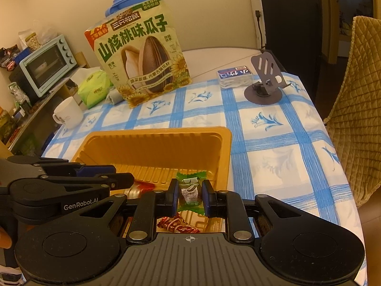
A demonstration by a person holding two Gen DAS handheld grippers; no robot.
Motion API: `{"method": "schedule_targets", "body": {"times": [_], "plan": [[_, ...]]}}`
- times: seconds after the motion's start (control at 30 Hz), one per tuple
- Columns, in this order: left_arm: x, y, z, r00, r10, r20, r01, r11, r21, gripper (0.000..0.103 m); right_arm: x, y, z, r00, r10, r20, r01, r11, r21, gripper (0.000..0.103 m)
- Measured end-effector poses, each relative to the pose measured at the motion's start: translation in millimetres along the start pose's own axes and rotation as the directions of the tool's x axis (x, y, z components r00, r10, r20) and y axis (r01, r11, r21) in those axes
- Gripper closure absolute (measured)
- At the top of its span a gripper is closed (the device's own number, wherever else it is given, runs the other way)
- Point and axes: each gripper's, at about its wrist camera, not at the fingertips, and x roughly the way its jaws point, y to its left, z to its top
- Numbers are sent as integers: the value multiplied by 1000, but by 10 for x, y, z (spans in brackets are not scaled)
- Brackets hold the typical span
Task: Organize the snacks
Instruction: 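Open the left tool to drop the red packet while the right tool releases the green sweet, then pull both tools back from the tray toward the table edge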
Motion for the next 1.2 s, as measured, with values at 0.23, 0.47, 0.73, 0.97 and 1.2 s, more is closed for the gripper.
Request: {"method": "schedule_targets", "body": {"times": [0.23, 0.47, 0.73, 0.97, 1.2], "plan": [[-61, 120, 22, 1000, 14, 9, -14, 1000, -8, 69, 4, 14, 37, 1000, 4, 10, -4, 1000, -7, 82], [-132, 259, 21, 999, 34, 20, -33, 999, -28, 68, 72, 79, 88, 1000, 13, 11, -12, 999, -29, 82], [-210, 340, -19, 999, 41, 29, -40, 998, -44, 57, 131, 143, 117, 999, 7, 44, -5, 999, -39, 82], [-341, 363, -45, 999, 26, 47, -24, 998, -55, 46, 39, 157, 141, 996, 21, 87, -19, 1000, -24, 49], [-607, 333, -70, 996, 21, 92, -17, 999, -46, 29, -148, 184, 100, 995, 27, 97, -24, 999, -26, 31]]}}
